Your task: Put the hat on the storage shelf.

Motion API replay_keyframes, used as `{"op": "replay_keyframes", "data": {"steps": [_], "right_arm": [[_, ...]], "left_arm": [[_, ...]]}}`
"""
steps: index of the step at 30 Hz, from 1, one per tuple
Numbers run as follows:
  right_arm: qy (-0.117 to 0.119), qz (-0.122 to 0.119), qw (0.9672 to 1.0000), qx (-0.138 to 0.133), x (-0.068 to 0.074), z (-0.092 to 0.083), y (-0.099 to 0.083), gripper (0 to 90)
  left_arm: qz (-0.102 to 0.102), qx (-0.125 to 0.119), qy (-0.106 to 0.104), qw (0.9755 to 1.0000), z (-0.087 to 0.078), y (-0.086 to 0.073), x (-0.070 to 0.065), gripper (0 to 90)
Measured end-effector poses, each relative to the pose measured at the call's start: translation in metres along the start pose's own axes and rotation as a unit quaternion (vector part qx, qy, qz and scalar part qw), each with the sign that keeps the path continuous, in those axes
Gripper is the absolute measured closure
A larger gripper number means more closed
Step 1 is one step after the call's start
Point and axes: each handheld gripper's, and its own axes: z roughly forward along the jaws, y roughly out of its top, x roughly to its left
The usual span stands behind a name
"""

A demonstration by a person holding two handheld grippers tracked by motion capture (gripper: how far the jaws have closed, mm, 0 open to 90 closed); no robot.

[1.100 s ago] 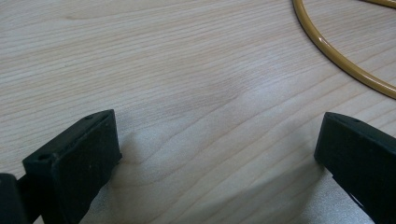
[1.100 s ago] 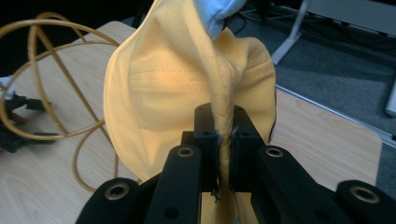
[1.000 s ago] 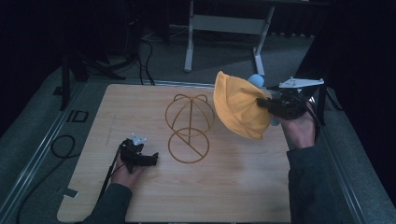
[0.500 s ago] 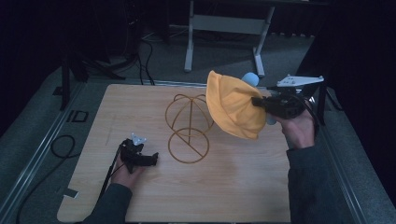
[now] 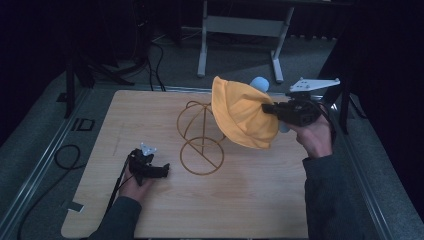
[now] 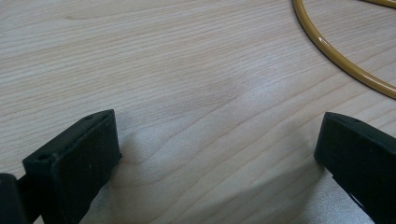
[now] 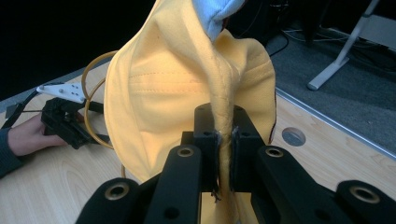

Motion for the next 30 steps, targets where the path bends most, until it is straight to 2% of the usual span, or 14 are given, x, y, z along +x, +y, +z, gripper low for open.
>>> {"op": "replay_keyframes", "data": {"steps": [8, 27, 30], "right_arm": [[0.004, -0.009, 0.9999, 0.004, 0.005, 0.006, 0.005, 84.5], [0.009, -0.039, 0.999, 0.019, 0.015, 0.032, 0.023, 84.3], [0.014, -0.05, 0.9985, 0.021, 0.019, 0.039, 0.029, 84.2]], "left_arm": [[0.0, 0.0, 0.0, 1.0, 0.0, 0.0, 0.0, 0.1], [0.0, 0.0, 0.0, 1.0, 0.0, 0.0, 0.0, 0.1], [0.0, 0.0, 0.0, 1.0, 0.0, 0.0, 0.0, 0.1]]}}
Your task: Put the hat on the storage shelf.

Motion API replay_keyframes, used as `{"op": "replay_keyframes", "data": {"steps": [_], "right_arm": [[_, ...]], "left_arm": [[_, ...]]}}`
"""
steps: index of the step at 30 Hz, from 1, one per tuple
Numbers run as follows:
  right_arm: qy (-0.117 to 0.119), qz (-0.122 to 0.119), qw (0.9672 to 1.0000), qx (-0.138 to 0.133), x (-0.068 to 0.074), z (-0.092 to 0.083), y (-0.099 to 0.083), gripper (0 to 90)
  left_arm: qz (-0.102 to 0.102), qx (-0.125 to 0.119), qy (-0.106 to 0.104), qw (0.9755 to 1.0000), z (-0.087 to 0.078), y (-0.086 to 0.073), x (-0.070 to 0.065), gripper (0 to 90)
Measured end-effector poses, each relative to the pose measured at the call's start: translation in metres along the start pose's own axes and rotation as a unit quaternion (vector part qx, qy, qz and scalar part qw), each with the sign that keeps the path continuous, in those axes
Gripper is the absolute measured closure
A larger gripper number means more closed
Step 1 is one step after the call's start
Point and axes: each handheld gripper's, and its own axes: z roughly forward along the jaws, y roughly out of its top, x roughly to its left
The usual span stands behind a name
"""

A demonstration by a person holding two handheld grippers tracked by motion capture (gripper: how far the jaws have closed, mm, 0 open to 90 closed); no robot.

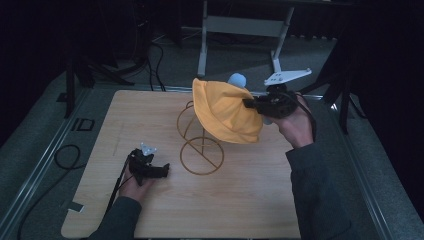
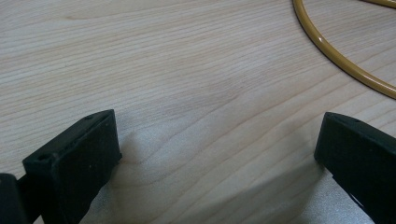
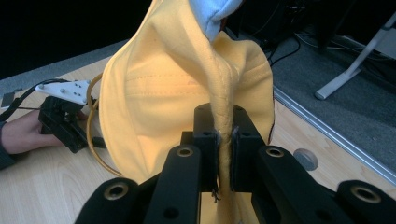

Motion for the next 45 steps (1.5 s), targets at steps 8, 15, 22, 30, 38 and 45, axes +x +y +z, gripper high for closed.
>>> {"op": "replay_keyframes", "data": {"steps": [8, 15, 22, 30, 38, 45], "right_arm": [[0.007, -0.018, 0.9997, 0.014, 0.008, 0.013, 0.01, 84.1], [0.011, -0.025, 0.9994, 0.021, 0.013, 0.024, 0.019, 84.1], [0.019, -0.04, 0.9988, 0.022, 0.021, 0.033, 0.034, 83.6], [0.027, -0.052, 0.998, 0.024, 0.029, 0.043, 0.041, 82.1], [0.032, -0.064, 0.9973, 0.014, 0.039, 0.047, 0.051, 81.6], [0.045, -0.073, 0.9963, 0.005, 0.05, 0.053, 0.063, 80.0]], "left_arm": [[0.0, 0.0, 0.0, 1.0, 0.0, 0.0, 0.0, 0.1], [-0.002, -0.002, 0.001, 1.0, 0.0, 0.0, 0.0, 0.1], [0.0, -0.002, 0.002, 1.0, 0.0, 0.0, 0.0, 0.1], [-0.001, -0.003, 0.002, 1.0, 0.0, 0.0, 0.0, 0.1], [0.0, -0.002, 0.002, 1.0, 0.0, 0.0, 0.0, 0.1], [0.0, -0.002, 0.002, 1.0, 0.0, 0.0, 0.0, 0.1]]}}
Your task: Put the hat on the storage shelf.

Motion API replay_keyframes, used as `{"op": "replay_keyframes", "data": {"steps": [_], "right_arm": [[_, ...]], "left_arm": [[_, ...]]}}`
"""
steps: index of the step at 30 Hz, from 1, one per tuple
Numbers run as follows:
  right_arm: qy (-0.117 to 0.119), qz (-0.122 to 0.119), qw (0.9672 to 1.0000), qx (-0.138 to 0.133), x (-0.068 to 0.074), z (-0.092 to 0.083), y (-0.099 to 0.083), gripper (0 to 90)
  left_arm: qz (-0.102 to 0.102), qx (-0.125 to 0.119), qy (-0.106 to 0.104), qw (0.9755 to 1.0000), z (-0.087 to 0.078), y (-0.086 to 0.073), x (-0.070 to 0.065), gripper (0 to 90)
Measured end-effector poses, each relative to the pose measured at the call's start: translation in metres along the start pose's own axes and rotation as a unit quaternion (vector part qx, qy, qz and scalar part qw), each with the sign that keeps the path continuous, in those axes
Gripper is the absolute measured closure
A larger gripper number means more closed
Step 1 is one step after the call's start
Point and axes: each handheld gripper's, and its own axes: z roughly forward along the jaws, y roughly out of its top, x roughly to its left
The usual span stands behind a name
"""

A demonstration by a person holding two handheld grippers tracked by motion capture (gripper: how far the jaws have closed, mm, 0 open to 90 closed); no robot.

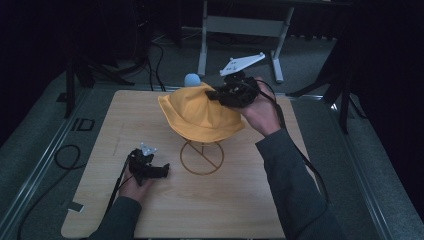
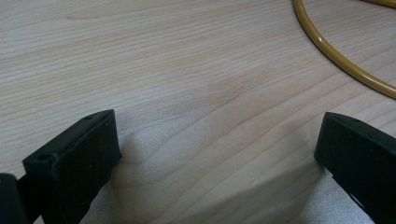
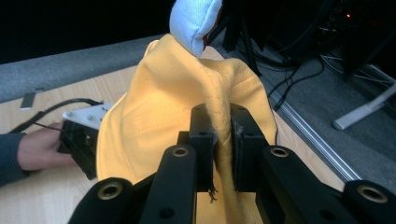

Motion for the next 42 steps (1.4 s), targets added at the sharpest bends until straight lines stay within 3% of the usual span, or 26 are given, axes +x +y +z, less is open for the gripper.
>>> {"op": "replay_keyframes", "data": {"steps": [8, 10, 15, 25, 29, 32, 36, 42], "right_arm": [[0.017, 0.003, 0.9993, 0.033, 0.002, 0.017, 0.003, 76.3], [0.007, -0.003, 0.999, 0.043, 0.003, 0.02, 0.002, 75.7], [0.012, 0.01, 0.998, 0.062, 0.001, 0.024, 0.001, 75.4], [0.021, 0.014, 0.9978, 0.062, 0.001, -0.006, 0.006, 80.5], [0.026, 0.009, 0.9971, 0.071, 0.002, -0.009, 0.005, 80.5], [0.018, 0.002, 0.9963, 0.085, 0.004, 0.002, 0.003, 78.4], [0.025, 0.005, 0.9958, 0.088, 0.006, 0.016, 0.002, 78.4], [-0.005, 0.009, 0.995, 0.1, 0.004, 0.033, 0.001, 79.7]], "left_arm": [[0.0, 0.0, 0.0, 1.0, 0.0, 0.0, 0.0, 0.1], [0.0, 0.001, 0.0, 1.0, 0.0, 0.0, 0.0, 0.1], [-0.002, -0.001, 0.0, 1.0, 0.0, 0.0, 0.0, 0.1], [0.002, 0.001, 0.0, 1.0, 0.0, 0.0, 0.0, 0.1], [0.001, 0.002, 0.0, 1.0, 0.0, 0.0, 0.0, 0.1], [0.0, 0.0, 0.0, 1.0, 0.0, 0.0, 0.0, 0.1], [-0.001, 0.001, -0.001, 1.0, 0.0, 0.0, 0.0, 0.1], [-0.001, -0.001, 0.001, 1.0, 0.0, 0.0, 0.0, 0.1]]}}
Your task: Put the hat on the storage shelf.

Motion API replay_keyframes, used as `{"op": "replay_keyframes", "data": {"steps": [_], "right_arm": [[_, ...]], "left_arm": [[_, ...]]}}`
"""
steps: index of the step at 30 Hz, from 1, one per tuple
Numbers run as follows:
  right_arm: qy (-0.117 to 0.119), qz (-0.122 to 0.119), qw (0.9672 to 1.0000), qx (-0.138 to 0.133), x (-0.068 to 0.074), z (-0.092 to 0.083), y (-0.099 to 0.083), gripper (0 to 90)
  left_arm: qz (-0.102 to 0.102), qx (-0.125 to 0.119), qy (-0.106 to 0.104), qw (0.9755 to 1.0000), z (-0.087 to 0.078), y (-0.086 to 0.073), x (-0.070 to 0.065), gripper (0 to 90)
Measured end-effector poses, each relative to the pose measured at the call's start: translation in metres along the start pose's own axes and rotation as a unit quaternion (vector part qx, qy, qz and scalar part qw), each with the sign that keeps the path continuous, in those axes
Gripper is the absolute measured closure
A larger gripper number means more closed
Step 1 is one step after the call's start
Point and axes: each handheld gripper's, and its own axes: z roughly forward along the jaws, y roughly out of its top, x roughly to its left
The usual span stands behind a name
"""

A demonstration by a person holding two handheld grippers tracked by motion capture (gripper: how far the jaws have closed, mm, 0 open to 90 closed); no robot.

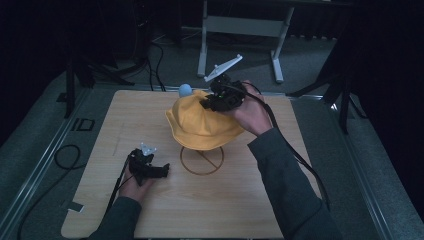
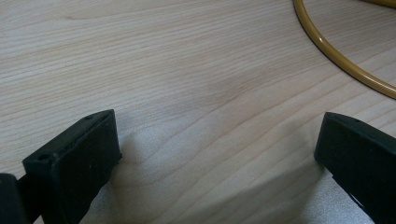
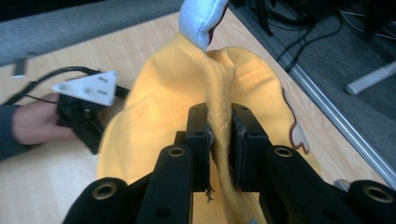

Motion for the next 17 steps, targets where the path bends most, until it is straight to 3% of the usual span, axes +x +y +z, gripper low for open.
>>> {"op": "replay_keyframes", "data": {"steps": [4, 6, 10, 13, 17], "right_arm": [[0.003, 0.001, 1.0, 0.0, 0.001, 0.005, 0.001, 78.1], [0.001, 0.005, 1.0, -0.004, 0.0, 0.003, 0.001, 63.7], [-0.012, 0.013, 0.9989, -0.044, -0.001, -0.011, 0.0, 39.0], [-0.02, 0.011, 0.9974, -0.069, -0.001, -0.021, 0.0, 32.1], [-0.013, 0.008, 0.9953, -0.096, -0.002, -0.034, -0.001, 29.8]], "left_arm": [[0.0, 0.0, 0.0, 1.0, 0.0, 0.0, 0.0, 0.1], [0.0, 0.0, 0.0, 1.0, 0.0, 0.0, 0.0, 0.1], [0.0, 0.0, 0.0, 1.0, 0.0, 0.0, 0.0, 0.1], [0.0, 0.0, 0.0, 1.0, 0.0, 0.0, 0.0, 0.1], [0.0, 0.0, 0.0, 1.0, 0.0, 0.0, 0.0, 0.1]]}}
